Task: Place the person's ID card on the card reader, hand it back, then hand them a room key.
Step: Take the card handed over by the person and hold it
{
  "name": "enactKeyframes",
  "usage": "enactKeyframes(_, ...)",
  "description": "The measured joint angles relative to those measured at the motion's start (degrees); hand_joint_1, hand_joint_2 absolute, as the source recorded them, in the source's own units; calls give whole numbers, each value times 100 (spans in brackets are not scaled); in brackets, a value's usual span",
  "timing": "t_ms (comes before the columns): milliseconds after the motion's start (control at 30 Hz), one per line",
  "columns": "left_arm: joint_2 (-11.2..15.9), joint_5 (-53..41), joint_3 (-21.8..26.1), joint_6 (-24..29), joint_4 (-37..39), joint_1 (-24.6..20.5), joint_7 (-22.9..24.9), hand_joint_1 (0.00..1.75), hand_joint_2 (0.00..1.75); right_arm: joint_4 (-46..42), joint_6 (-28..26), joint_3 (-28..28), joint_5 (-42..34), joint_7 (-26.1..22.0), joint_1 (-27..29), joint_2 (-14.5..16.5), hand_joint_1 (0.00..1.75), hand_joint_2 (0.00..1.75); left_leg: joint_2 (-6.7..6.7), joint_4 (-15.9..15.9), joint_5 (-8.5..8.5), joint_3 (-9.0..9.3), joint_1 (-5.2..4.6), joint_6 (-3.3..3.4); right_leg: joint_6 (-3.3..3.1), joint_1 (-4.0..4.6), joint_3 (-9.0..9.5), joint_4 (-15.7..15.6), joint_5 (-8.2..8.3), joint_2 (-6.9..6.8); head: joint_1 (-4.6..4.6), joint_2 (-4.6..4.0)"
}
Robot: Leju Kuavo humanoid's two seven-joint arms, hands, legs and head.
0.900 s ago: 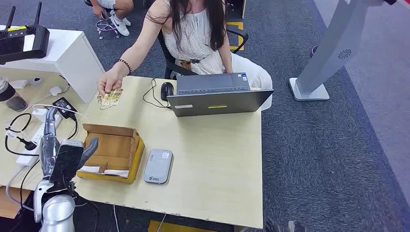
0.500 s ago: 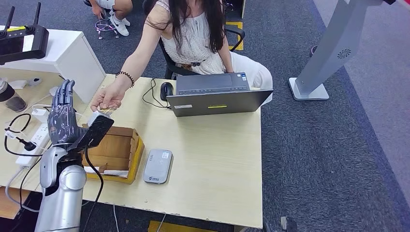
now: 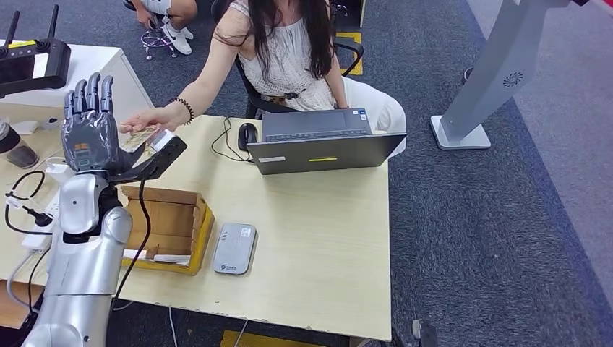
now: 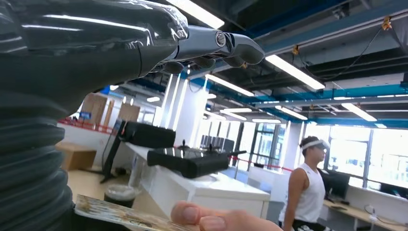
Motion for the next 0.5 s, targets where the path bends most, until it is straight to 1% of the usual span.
enactKeyframes(100, 65, -296, -85, 55, 146, -140, 141, 0, 175, 45, -53, 35, 82, 45, -34, 46, 0, 175, -2, 0, 2, 0, 0, -3, -2, 0, -4, 7, 1, 0, -2, 0)
enactKeyframes(267, 130, -360, -172, 66, 299, -243, 173, 0, 175, 87, -84, 113, 96, 90, -71, 91, 0, 175, -3, 0, 5, -1, 0, -7, -3, -1, -5, 11, 1, 1, 0, 0)
enactKeyframes(400, 153, -355, -204, 63, 371, -272, 174, 175, 175, 104, -105, 154, 94, 100, -73, 114, 0, 175, -3, 0, 5, -1, -1, -8, -3, -1, -5, 11, 1, 1, 1, 0)
enactKeyframes(500, 171, -325, -213, 54, 415, -278, 173, 175, 175, 108, -116, 176, 81, 117, -73, 132, 0, 175, -3, 0, 5, -1, -1, -8, -3, -1, -5, 11, 1, 1, 1, 0)
